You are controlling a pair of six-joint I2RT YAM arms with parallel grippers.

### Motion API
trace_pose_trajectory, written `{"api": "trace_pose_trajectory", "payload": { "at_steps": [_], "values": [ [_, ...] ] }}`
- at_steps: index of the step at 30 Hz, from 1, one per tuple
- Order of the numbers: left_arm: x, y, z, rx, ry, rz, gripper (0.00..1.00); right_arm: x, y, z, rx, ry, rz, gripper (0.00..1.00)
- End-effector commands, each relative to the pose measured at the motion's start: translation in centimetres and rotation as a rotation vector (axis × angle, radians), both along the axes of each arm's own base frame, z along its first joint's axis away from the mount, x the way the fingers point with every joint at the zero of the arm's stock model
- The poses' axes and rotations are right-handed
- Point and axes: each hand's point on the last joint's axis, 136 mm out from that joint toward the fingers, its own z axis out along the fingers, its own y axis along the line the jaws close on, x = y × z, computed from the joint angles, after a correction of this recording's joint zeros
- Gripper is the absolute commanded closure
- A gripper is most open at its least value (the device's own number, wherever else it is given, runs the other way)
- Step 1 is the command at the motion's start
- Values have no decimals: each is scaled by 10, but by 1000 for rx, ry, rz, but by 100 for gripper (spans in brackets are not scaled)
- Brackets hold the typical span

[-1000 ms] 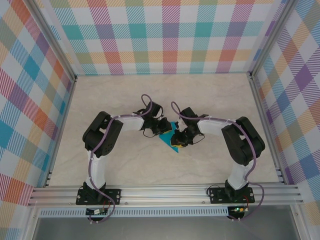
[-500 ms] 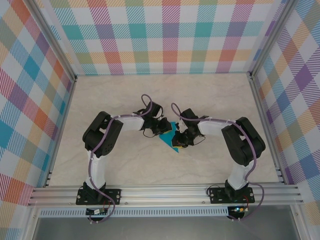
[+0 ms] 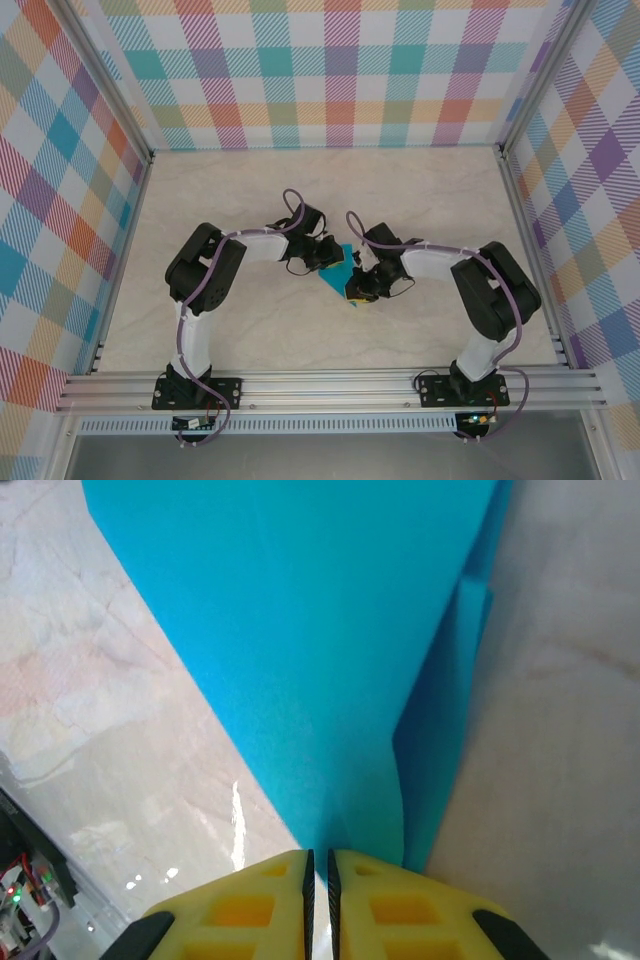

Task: Fold a paper plane with a square sheet of paper (fold left side to right side)
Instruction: Fourth fold the wing at the center of the table.

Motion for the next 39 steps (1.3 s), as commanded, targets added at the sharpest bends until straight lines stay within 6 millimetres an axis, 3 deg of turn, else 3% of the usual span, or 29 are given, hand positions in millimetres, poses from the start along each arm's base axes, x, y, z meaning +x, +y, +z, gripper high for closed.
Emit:
{"api": "trace_pose_trajectory", "payload": {
  "at_steps": [1, 5, 15, 28, 39],
  "values": [
    [-21, 19, -31, 105, 74, 10, 86, -10, 2, 20, 22, 12, 8, 85],
    [-21, 19, -27, 98, 64, 11, 86, -8, 5, 26, 46, 1, 5, 85],
    [-23, 18, -28, 91, 66, 6, 86, -4, 11, 7, 60, 52, -26, 86],
    [-23, 18, -27, 95, 62, 5, 86, -11, -2, -16, 19, 102, -54, 86],
    [-23, 18, -27, 97, 61, 4, 86, -9, -3, -15, 24, 98, -60, 85]
  ]
}}
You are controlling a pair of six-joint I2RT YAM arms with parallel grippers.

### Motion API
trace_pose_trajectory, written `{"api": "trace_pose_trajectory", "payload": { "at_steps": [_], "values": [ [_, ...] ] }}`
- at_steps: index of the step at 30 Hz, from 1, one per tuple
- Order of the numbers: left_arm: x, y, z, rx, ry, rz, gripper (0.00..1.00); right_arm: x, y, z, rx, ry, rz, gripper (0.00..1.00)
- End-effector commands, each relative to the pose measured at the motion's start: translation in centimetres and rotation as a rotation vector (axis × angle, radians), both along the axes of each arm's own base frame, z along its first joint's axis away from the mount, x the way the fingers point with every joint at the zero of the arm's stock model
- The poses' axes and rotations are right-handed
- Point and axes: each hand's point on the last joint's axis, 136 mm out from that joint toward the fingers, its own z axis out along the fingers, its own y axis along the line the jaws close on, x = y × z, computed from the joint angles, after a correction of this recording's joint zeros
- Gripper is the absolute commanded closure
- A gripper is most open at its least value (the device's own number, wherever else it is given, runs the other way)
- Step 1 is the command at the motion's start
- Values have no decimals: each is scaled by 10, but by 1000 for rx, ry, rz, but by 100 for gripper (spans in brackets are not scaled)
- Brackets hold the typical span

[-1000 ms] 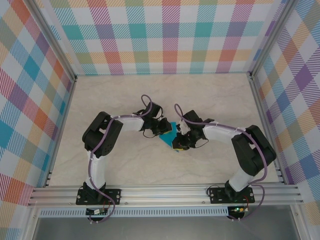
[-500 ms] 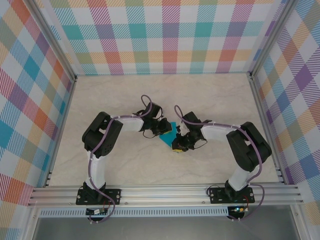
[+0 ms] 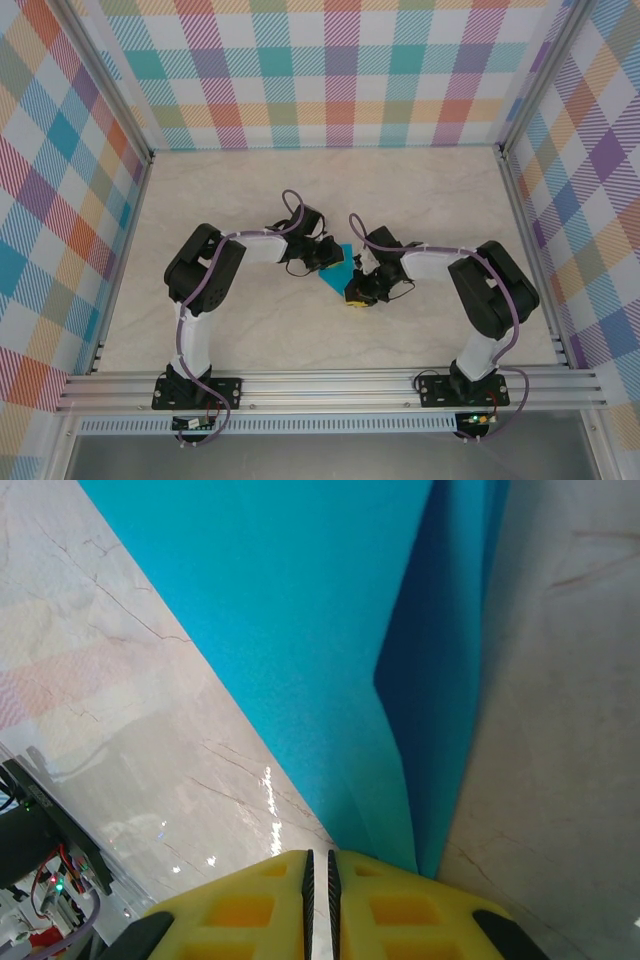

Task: Fold a paper plane with a square sheet of paper (fold left side to right side)
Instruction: Fourth fold the wing at the center of the table.

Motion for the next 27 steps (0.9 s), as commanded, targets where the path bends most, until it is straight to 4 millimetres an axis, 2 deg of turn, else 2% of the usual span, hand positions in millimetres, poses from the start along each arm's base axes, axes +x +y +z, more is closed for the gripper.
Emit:
{"api": "trace_pose_trajectory", "payload": {
  "at_steps": [1, 6, 14, 17, 20, 24, 27],
  "values": [
    [-23, 19, -28, 109, 80, 5, 86, -6, -5, -7, -4, 33, -7, 85],
    [-23, 21, -30, 119, 82, 8, 86, -8, -10, -11, 27, 60, -39, 85],
    [-21, 22, -32, 124, 84, 15, 86, -22, -17, -12, 20, 83, -33, 85],
    [-21, 21, -31, 121, 83, 14, 86, -25, -17, -4, 38, 72, -26, 85],
    [-21, 21, -30, 119, 82, 13, 86, -20, -11, 16, 92, 29, -16, 85],
    [-21, 20, -29, 118, 81, 13, 86, -6, -1, 48, 149, -42, -16, 84],
    [-21, 20, -29, 115, 81, 11, 86, 7, 3, 58, 149, -81, -29, 85]
  ]
}}
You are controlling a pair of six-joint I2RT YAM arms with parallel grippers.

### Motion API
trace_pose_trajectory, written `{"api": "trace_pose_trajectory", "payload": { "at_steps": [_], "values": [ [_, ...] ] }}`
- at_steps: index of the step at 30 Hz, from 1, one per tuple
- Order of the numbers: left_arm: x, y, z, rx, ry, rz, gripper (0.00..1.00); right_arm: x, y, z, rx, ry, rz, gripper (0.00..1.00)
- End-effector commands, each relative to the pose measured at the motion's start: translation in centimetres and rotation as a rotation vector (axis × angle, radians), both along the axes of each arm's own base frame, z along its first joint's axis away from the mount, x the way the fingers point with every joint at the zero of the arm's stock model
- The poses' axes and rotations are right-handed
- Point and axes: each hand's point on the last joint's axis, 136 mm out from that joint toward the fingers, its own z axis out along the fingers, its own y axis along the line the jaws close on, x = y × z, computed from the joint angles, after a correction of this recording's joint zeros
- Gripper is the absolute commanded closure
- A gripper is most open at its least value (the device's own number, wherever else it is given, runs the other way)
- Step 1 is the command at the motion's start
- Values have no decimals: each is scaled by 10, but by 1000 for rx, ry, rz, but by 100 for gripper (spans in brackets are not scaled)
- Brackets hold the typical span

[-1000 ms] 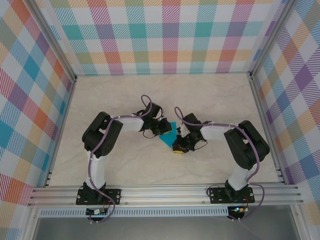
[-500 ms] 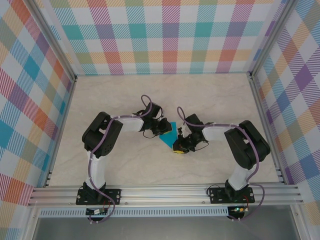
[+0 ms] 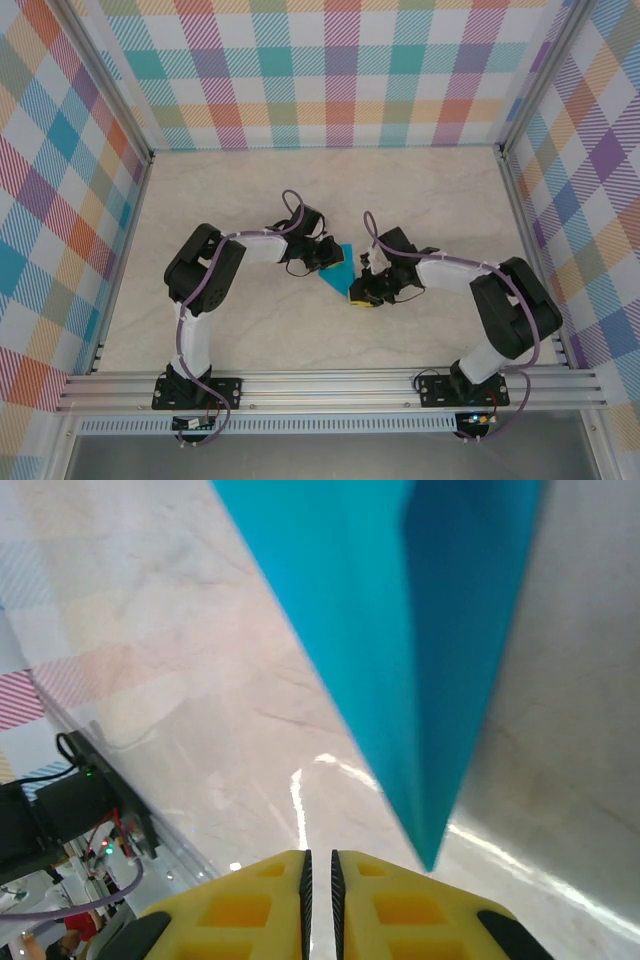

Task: Fold a paper plane with a square sheet of paper (fold left side to right side)
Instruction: Fourth fold the wing at the center of the table.

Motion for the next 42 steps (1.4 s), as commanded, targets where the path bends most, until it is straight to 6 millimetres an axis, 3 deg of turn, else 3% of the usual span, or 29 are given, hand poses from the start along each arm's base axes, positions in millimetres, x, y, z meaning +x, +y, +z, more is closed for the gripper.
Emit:
{"api": "trace_pose_trajectory", "payload": {
  "at_steps": [1, 8, 21, 24, 29, 34, 42],
  "values": [
    [-21, 19, -29, 113, 81, 11, 86, 17, 6, 15, 10, -32, -23, 85],
    [-21, 19, -28, 109, 81, 9, 86, 39, 9, -9, -71, -12, -50, 87],
    [-17, 19, -25, 113, 72, 9, 86, 7, -23, -65, -248, 119, -34, 87],
    [-14, 16, -17, 102, 50, 0, 85, 2, -31, -74, -298, 140, -37, 88],
    [-9, 9, 20, 32, -27, -18, 81, -5, -41, -85, -354, 162, -39, 93],
    [-22, 6, 49, -19, -75, -60, 82, -7, -46, -90, -382, 170, -42, 96],
    [-65, -11, 38, -80, -24, -144, 90, -5, -47, -90, -389, 160, -39, 96]
  ]
}}
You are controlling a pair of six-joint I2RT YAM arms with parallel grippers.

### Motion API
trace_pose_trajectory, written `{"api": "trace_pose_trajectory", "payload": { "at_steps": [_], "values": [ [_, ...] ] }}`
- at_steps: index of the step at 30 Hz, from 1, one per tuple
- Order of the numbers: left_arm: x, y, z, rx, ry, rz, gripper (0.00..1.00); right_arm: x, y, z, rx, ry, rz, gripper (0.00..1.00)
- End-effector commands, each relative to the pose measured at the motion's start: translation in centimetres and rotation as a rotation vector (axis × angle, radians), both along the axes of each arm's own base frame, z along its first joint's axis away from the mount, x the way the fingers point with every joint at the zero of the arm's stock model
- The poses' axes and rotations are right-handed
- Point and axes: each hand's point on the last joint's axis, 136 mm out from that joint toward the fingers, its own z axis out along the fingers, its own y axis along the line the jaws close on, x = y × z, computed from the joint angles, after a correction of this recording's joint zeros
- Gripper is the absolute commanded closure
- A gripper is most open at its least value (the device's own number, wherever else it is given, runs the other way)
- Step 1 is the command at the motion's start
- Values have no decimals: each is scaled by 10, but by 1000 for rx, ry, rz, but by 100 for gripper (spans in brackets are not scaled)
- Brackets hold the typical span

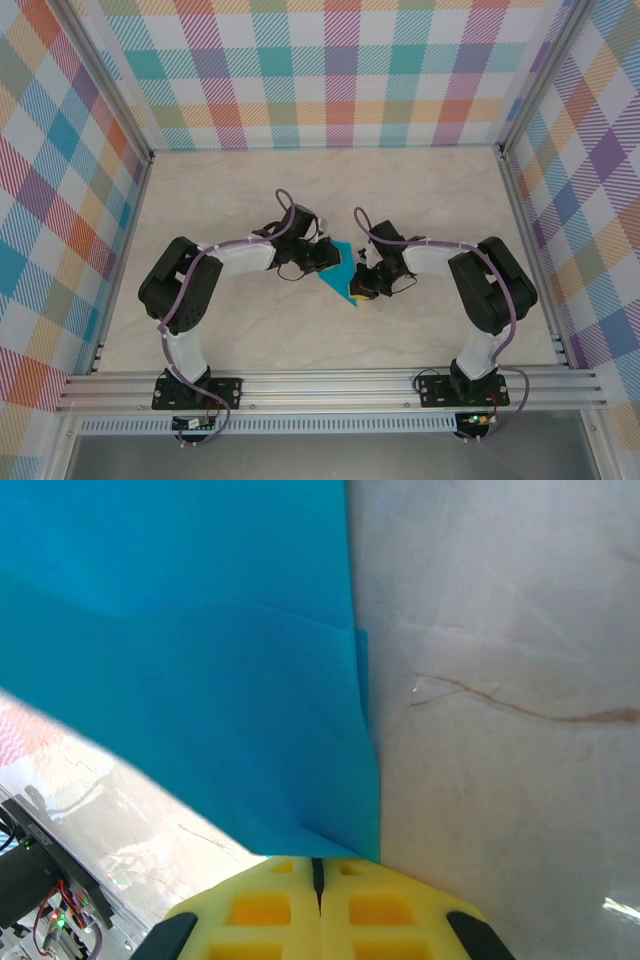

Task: Fold a paper plane with a square sheet of paper (fold left side to right side)
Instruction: Fourth fold the wing at the center of the table.

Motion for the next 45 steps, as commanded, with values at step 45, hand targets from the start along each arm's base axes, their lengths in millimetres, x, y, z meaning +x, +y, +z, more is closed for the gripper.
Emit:
{"api": "trace_pose_trajectory", "payload": {
  "at_steps": [45],
  "values": [
    [81, 11, -50, -4, -5, 1, 92, -37, -50, -48, -275, 135, 25, 97]
  ]
}}
